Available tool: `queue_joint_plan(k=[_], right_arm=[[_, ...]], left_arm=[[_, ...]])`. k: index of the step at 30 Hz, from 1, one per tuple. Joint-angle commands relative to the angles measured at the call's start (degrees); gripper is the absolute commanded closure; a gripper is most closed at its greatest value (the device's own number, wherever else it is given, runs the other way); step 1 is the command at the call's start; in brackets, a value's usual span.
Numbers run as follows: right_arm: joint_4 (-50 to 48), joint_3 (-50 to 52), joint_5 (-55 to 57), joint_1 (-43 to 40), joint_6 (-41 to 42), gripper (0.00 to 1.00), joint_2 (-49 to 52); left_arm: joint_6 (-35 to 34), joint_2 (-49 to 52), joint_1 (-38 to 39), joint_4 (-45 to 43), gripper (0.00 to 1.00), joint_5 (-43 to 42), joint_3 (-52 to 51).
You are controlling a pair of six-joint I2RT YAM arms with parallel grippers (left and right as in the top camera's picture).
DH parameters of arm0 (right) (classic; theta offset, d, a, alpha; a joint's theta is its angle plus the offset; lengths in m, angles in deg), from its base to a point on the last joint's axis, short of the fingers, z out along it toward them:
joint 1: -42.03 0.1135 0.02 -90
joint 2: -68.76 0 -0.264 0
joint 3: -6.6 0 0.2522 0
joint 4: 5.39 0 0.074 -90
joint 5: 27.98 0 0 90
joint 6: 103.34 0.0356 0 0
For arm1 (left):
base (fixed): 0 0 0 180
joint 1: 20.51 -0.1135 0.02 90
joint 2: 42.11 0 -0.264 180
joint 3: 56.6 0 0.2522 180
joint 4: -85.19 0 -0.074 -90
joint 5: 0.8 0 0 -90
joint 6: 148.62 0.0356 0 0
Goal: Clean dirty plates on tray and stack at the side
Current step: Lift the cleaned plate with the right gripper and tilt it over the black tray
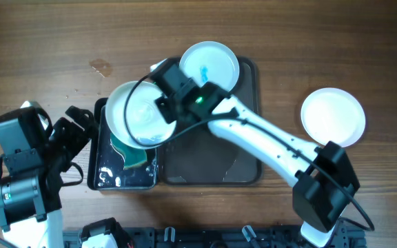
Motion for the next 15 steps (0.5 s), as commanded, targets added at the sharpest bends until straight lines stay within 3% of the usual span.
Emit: queue_joint_plan(k=[1,5,15], right_arm=[[-3.8,-3.1,25.0,4.8,0.3,0.96,-0.4],[-6.0,-3.2,39.3,10.3,-2.8,0.96,-1.0],[-6.3,-3.2,54.3,16.5,-6.4,0.96,-1.1]], left_arm=[[-0.5,-0.3,-0.5,0.5,0.0,-0.9,1.1],[-0.5,-0.3,-0.5,0.5,0.0,-0.9,1.1],[-0.5,-0.3,-0.5,0.5,0.0,-0.2,1.1]])
